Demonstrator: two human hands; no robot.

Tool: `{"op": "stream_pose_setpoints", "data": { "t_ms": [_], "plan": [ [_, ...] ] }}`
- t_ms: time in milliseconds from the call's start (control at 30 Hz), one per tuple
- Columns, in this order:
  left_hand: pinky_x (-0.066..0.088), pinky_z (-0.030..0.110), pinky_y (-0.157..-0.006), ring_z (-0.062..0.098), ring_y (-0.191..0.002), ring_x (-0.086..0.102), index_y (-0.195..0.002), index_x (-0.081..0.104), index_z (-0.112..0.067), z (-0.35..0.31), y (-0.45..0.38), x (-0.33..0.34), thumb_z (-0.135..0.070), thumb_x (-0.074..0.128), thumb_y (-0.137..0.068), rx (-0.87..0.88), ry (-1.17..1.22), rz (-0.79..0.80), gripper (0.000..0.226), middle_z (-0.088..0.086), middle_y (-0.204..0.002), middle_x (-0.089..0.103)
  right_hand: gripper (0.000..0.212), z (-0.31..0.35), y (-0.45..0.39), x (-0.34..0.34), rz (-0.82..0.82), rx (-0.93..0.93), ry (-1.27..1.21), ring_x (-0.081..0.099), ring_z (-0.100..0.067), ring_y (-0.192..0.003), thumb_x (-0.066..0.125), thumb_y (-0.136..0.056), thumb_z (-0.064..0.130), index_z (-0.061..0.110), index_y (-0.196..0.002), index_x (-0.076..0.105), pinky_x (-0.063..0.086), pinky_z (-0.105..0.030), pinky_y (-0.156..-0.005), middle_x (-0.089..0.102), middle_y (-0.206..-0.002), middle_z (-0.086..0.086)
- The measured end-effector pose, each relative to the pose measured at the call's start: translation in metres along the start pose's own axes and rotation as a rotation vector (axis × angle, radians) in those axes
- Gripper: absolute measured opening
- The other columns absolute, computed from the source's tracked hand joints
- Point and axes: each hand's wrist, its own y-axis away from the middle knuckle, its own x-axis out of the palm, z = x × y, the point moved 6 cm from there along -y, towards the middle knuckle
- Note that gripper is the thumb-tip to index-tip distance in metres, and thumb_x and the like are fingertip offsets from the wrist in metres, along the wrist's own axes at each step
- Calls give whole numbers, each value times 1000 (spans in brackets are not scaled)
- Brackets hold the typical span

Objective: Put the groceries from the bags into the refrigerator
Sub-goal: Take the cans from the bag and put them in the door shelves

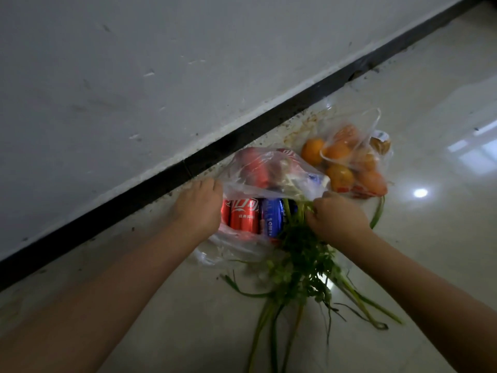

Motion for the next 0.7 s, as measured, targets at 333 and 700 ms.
{"op": "stream_pose_setpoints", "data": {
  "t_ms": [333,700],
  "plan": [
    [56,34,-71,24,-85,70,-64,75,-12,-29,19,5,-22,94,-33,531,-210,-210,37,9,-88,74,10,45,10,1,-289,-401,201,70,-24,-76,70,-55,25,16,-59,70,55,-46,-79,71,-68,-3],
    [24,40,-117,22,-128,52,-122,63,-18,-39,10,56,-25,69,-79,807,-379,76,43,5,-121,67,27,19,-27,30,50,-523,495,53,-21,-125,75,-63,24,22,-90,74,33,-58,-103,66,-122,-4]
  ]
}}
